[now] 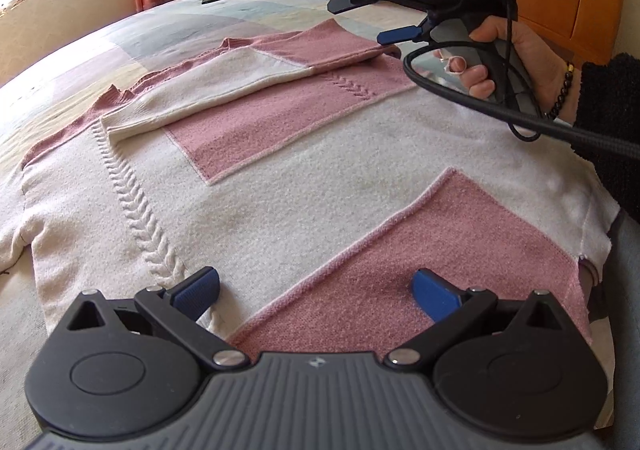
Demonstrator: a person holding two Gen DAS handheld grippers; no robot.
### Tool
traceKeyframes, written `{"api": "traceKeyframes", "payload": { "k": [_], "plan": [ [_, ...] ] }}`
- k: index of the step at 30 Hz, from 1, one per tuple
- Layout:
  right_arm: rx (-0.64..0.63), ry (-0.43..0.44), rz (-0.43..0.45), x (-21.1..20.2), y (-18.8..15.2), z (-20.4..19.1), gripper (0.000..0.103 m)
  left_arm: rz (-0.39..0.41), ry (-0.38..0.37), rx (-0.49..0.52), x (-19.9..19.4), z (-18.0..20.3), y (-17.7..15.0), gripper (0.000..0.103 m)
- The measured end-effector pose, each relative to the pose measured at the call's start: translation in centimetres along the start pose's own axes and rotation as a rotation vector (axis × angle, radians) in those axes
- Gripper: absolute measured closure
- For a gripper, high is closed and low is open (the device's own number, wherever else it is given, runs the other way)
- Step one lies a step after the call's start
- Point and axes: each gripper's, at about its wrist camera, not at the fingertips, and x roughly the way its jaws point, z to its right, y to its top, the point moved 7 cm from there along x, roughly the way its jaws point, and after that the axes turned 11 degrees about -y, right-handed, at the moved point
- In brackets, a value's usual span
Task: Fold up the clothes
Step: 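Pull the open right tool back away from the folded sleeve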
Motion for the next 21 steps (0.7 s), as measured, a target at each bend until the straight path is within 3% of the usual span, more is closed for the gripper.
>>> {"api": "traceKeyframes", "payload": {
  "k": [3, 8, 14, 21],
  "plan": [
    [-0.102, -0.065, 0.047, 0.0, -0.2, -0.8, 0.000, 0.008, 0.003, -0.008, 0.2, -0.3, 0.2, 0.001],
    [-0.202, -0.142, -0.032, 2.2, -1.2, -1.1, 0.000, 0.022, 0.015, -0.020, 0.5, -0.7, 0.4, 0.001],
    [-0.386, -0.113, 0.021, 0.2, -1.7, -4.6, 0.000, 0.038, 0.065, -0.032, 0.2, -1.5, 0.5, 0.001],
    [-0.472, -0.094, -0.163, 1.1, -4.9, -5.6, 0.000, 0.068, 0.130, -0.117, -1.2, -4.3, 0.4, 0.001]
  ]
}}
